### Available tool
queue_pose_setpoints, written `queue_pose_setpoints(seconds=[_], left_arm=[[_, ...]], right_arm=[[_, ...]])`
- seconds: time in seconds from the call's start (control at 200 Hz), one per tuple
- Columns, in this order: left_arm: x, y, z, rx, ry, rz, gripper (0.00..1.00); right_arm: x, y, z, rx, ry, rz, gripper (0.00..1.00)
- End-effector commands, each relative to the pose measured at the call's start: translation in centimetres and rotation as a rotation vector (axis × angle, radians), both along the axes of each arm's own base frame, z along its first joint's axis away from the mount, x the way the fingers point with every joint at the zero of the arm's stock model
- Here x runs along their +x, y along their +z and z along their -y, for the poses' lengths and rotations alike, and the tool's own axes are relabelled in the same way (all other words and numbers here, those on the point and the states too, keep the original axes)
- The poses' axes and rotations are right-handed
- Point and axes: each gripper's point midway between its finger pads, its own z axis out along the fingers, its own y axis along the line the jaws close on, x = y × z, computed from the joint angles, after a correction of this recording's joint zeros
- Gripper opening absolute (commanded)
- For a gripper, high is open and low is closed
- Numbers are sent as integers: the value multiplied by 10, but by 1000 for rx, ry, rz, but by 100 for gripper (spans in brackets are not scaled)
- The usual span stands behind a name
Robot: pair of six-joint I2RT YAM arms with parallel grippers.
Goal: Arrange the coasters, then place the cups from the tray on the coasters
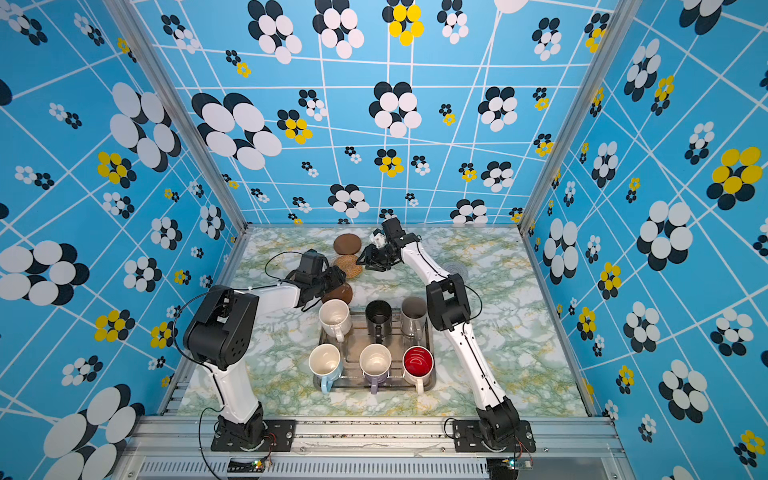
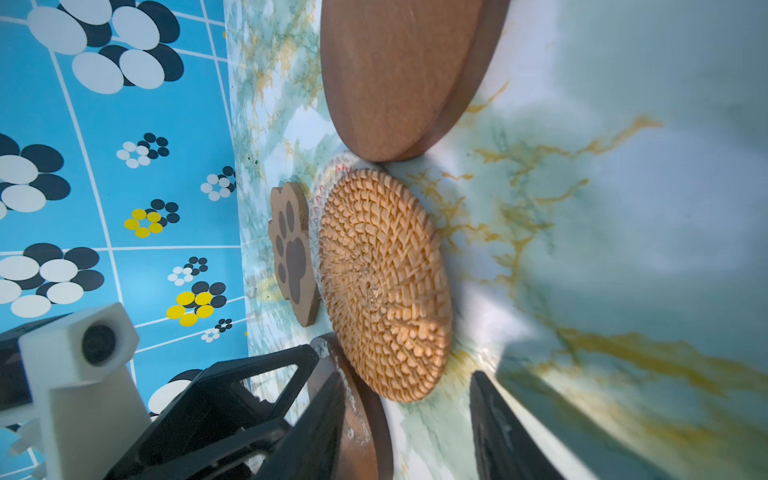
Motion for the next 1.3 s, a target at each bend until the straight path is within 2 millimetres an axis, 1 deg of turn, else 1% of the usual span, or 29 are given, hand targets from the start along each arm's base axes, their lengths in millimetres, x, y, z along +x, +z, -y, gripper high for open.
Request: queue_pose_setpoints(seconds=[0.0, 0.155, 0.34, 0.61, 0.91, 1.025, 1.08, 1.295], left_arm=[[0, -15, -4, -18, 8, -20, 65], [-1, -16, -4, -15, 5, -23, 64], [-1, -15, -5, -13, 5, -22, 64], [-2, -14, -6, -8, 3, -23, 64], [-3, -12, -7, -6, 1, -20, 64], [-4, -9, -8, -3, 0, -18, 64], [-4, -8, -9, 1, 1, -16, 64], [-7, -1, -13, 6, 6, -3, 64]], right_arm=[[0, -8, -9, 32, 2, -20, 51], [1, -14, -11, 40, -5, -32, 48], [3, -17, -13, 55, -12, -40, 37], [4, -22, -14, 54, -18, -44, 29], [2, -20, -13, 49, -11, -45, 16], [4, -20, -7, 27, -13, -36, 4], [4, -19, -3, 13, -14, -34, 0], [5, -11, 10, 2, -19, -21, 0]])
